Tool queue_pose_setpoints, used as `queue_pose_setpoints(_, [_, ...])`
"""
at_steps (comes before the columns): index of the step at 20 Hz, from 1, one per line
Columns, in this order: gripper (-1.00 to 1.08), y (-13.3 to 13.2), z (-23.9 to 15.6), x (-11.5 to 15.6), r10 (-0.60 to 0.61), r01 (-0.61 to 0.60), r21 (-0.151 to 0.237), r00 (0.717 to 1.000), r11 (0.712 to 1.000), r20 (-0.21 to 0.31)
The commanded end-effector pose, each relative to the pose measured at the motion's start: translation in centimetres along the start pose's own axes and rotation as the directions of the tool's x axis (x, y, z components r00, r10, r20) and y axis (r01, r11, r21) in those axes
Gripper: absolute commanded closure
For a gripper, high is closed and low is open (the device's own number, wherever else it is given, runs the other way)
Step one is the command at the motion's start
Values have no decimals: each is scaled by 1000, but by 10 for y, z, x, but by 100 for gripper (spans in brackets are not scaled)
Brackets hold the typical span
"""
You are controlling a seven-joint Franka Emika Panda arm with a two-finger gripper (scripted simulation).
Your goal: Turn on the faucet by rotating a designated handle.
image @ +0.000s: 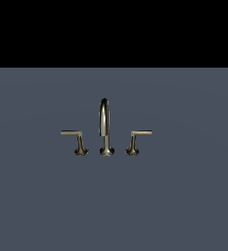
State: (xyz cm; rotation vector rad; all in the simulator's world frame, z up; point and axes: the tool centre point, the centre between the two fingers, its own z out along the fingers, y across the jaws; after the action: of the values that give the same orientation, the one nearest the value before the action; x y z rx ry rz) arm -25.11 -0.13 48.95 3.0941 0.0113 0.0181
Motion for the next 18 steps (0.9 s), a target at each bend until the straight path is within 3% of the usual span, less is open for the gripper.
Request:
queue_pose_setpoints(1, [108, 0, 0, 0, 0, 0, 0, 1000, 1000, 0])
queue_pose_setpoints(9, [108, -3, 10, 7, 41, -41, 1, 999, 999, 1])
queue_pose_setpoints(18, [108, -13, 48, 32, 186, -186, 4, 982, 982, 6])
